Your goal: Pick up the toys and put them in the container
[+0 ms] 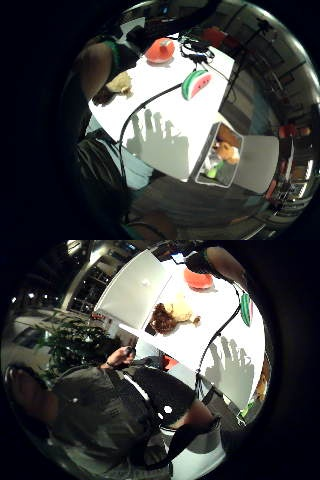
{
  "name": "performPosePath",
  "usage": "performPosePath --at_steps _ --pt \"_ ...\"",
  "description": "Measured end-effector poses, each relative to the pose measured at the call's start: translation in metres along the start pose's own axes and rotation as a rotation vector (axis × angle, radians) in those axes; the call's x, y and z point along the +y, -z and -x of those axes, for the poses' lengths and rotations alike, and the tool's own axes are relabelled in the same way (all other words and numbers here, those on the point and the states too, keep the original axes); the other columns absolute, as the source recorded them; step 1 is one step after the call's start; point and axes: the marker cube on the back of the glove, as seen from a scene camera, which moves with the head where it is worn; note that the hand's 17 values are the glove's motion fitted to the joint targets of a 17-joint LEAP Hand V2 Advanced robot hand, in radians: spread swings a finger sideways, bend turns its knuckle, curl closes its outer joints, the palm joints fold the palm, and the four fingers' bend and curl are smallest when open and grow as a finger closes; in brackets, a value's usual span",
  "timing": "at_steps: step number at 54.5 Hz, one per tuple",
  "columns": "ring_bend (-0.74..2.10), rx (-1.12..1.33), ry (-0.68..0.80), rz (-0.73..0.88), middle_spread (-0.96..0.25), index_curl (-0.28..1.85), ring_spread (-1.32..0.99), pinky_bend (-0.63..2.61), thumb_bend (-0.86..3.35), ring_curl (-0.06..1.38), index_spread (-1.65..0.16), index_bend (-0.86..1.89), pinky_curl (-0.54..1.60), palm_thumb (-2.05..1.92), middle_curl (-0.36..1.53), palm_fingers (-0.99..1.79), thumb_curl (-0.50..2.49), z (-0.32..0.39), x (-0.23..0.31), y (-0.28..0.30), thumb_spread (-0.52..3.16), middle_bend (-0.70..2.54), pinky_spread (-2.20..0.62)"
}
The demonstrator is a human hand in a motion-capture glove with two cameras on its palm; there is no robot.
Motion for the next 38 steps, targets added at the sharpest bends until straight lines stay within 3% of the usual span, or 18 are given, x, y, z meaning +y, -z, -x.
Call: performPosePath --at_steps 12,30,38 --pt "0.35 0.037 -0.053 0.04 -0.12 0.11 -0.18 0.57 -0.05 0.11 -0.32 0.17 0.2 -0.07 0.11 0.45 0.06 -0.003 0.001 0.001 0.86 0.25 -0.02" --pt "0.5 0.049 -0.113 -0.006 -0.15 0.14 -0.25 0.67 -0.06 0.16 -0.37 0.15 0.26 -0.08 0.18 0.39 0.11 -0.003 -0.004 0.001 1.05 0.22 -0.04" --pt "0.64 0.006 -0.306 -0.033 -0.16 0.14 -0.29 0.7 -0.05 0.2 -0.38 0.13 0.28 -0.07 0.22 0.46 0.12 -0.032 -0.02 -0.007 1.11 0.25 -0.08"
